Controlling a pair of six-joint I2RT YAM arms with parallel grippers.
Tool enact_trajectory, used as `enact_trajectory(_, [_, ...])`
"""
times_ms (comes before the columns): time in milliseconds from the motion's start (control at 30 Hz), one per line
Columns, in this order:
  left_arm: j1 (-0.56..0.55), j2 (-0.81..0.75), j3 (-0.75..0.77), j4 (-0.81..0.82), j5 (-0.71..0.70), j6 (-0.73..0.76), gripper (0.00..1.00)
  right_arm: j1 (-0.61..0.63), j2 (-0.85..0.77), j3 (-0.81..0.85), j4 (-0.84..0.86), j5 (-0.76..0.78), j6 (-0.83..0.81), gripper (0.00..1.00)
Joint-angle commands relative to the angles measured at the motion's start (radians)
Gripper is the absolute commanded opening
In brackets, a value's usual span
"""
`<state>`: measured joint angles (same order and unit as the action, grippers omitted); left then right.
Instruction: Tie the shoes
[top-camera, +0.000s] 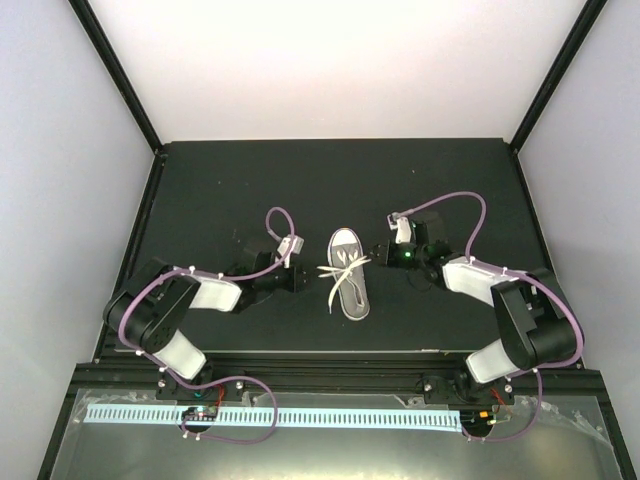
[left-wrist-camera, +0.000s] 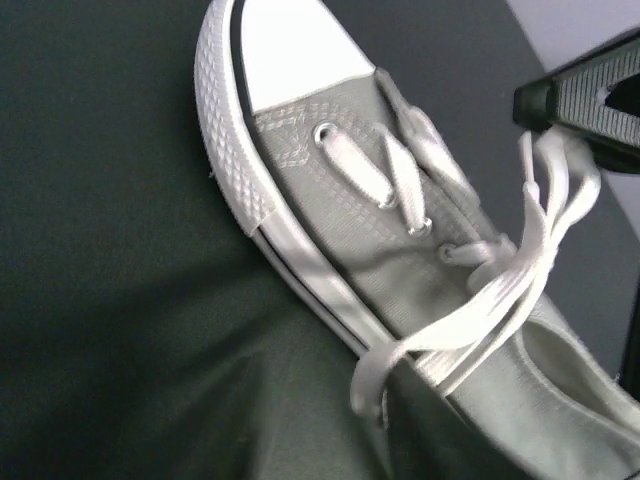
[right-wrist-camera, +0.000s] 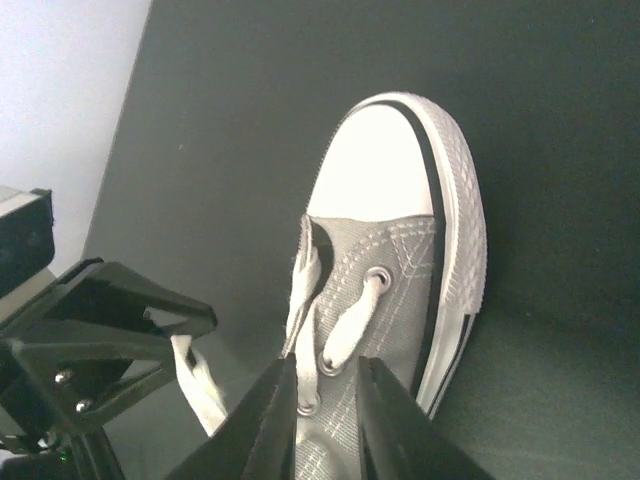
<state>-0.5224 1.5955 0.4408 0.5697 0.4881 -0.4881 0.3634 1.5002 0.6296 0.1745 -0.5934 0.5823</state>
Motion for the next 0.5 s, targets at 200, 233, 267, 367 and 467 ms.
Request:
enact_trajectory(200, [0.031, -0.243, 0.117, -0.251, -0.099, 0.166, 0.82, -0.024, -0.122, 0.062, -0.069, 0.045, -0.129, 0.86])
enact_trajectory(233, [0.043, -0.249, 0.136, -0.284, -0.109, 0.180, 0.85, -0.030, -0.126, 0.070, -0.085, 0.055, -0.148, 0.88])
enact_trajectory(267, [0.065, -0.251, 0.158, -0.315, -0.114, 0.190, 0.86, -0.037, -0.127, 0.081, -0.105, 0.070, -0.164, 0.90])
enact_trajectory(367, [0.143, -0.238, 0.214, -0.392, -0.113, 0.203, 0.87, -0.086, -0.131, 0.111, -0.156, 0.095, -0.205, 0.92])
enact_trajectory(467, [0.245, -0.245, 0.235, -0.424, -0.094, 0.203, 0.87, -0.163, -0.150, 0.122, -0.169, 0.117, -0.223, 0.97])
